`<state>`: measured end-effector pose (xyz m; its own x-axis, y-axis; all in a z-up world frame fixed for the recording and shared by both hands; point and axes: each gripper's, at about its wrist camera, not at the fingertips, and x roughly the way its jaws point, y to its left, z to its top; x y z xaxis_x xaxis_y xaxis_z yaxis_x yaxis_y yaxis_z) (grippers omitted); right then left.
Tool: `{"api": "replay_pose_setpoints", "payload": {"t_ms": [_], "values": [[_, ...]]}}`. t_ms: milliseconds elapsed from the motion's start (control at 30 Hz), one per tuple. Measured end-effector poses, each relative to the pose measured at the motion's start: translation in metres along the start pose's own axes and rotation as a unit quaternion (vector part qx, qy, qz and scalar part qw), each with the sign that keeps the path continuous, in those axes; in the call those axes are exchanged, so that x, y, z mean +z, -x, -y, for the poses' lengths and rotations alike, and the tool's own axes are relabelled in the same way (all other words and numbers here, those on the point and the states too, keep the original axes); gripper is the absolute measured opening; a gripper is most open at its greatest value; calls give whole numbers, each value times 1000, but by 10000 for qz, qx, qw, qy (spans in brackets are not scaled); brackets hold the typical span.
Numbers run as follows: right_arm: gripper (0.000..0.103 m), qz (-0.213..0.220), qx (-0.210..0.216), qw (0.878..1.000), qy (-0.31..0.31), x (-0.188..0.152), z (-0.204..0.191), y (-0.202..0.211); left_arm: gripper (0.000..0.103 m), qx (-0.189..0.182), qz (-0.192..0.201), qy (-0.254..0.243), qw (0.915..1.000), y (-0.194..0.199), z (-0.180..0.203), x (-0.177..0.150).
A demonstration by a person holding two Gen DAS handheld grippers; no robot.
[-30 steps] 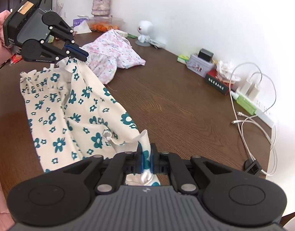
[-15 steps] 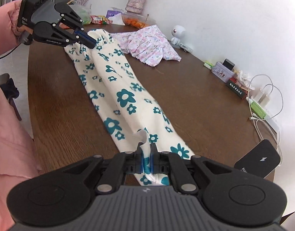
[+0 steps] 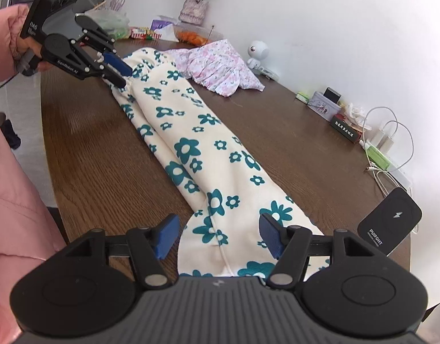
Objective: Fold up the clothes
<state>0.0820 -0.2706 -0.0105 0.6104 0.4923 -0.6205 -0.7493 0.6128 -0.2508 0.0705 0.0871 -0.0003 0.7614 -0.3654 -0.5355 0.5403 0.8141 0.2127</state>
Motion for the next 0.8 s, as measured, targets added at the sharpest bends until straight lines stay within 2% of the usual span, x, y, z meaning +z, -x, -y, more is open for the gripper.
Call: {"api": "replay_pose_setpoints", "payload": {"t_ms": [100,200,267,367,600,700,800], "values": [[66,173,-11,9985,-529,-4,11,18,36,-189,301,366,9987,13,-5,13],[61,-13,-32,9953,-969,-9,25,28,36,-193,365,130,9991,12,4,32],[45,-184,165,9908,-1327,-15,32,30,36,-296,364,-125,9988,5,15,43],[35,-365,567,9783,-1959,-22,42,25,36,-723,403,-386,9958,-15,33,63],[34,-638,612,9688,-2316,-30,38,3,37,-1586,323,-1368,9773,-70,99,102],[34,-532,676,9604,-2652,-37,44,4,37,-1798,241,-1759,9676,-86,123,107],[34,-384,782,9512,-2961,-42,52,4,37,-1941,177,-1937,9615,-96,137,110]]}}
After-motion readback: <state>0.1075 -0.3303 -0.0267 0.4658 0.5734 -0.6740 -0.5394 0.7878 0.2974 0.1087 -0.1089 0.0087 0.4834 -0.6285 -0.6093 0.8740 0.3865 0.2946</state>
